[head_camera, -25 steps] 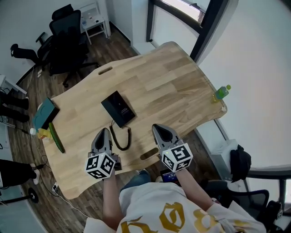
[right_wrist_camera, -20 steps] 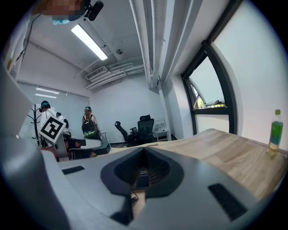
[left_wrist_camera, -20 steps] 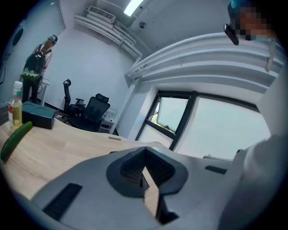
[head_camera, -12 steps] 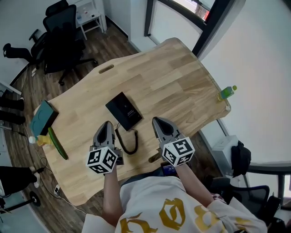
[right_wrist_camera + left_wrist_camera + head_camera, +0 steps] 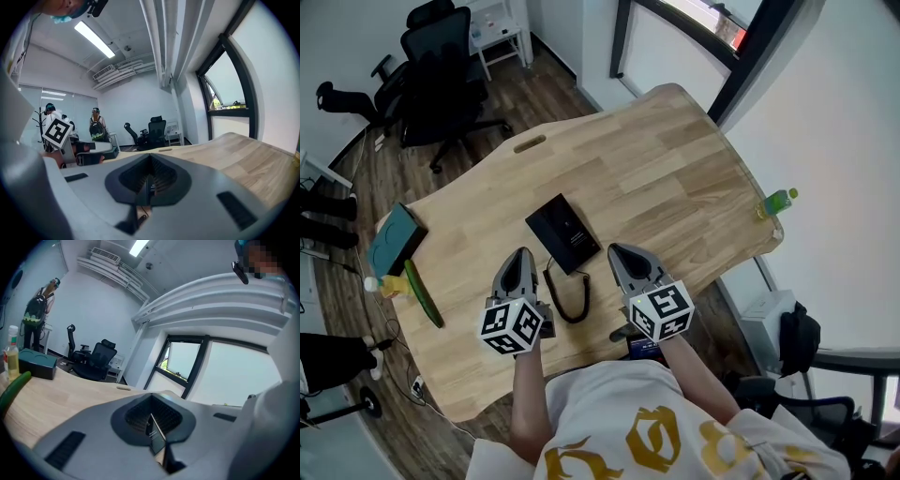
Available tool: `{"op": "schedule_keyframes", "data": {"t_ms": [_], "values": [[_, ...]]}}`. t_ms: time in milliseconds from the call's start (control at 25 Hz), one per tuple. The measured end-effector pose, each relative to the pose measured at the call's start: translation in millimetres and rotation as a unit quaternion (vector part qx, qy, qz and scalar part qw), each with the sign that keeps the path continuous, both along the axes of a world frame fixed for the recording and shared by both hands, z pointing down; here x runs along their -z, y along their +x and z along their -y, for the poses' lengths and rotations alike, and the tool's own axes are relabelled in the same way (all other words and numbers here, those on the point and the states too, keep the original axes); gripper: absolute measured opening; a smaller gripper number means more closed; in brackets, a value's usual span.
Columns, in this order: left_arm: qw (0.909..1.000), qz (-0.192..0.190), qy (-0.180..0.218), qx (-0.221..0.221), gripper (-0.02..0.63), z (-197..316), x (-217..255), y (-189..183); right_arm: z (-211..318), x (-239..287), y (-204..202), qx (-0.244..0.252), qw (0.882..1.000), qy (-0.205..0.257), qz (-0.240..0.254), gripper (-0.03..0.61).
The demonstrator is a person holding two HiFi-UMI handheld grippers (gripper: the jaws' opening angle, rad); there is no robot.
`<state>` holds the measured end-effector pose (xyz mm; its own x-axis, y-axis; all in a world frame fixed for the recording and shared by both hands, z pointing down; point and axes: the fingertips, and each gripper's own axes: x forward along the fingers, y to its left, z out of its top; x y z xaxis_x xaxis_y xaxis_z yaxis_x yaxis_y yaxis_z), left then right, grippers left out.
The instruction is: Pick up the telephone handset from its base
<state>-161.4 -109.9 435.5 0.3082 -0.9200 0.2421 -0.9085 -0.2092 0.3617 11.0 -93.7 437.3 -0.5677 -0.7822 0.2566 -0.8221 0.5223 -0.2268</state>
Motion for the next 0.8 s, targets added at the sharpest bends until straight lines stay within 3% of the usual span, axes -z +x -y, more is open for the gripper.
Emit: {"op": "schedule_keyframes", "data": {"t_ms": [160, 440, 800], "values": [[1.0, -0.001, 0.005, -0.002, 0.005, 7, 0, 3, 10, 8, 7, -0.014, 1.0, 0.004, 0.028, 0.005], [0.9999, 0.009, -0.013, 0.001, 0.005, 13, -17, 5, 21, -6, 7, -0.003, 1.0, -0.004, -0.028, 0.005], [0.9988, 0.016, -0.045, 0.009, 0.005, 23, -46, 1, 41, -30, -6, 0.018, 0.998, -0.034, -0.043, 0.005]]}}
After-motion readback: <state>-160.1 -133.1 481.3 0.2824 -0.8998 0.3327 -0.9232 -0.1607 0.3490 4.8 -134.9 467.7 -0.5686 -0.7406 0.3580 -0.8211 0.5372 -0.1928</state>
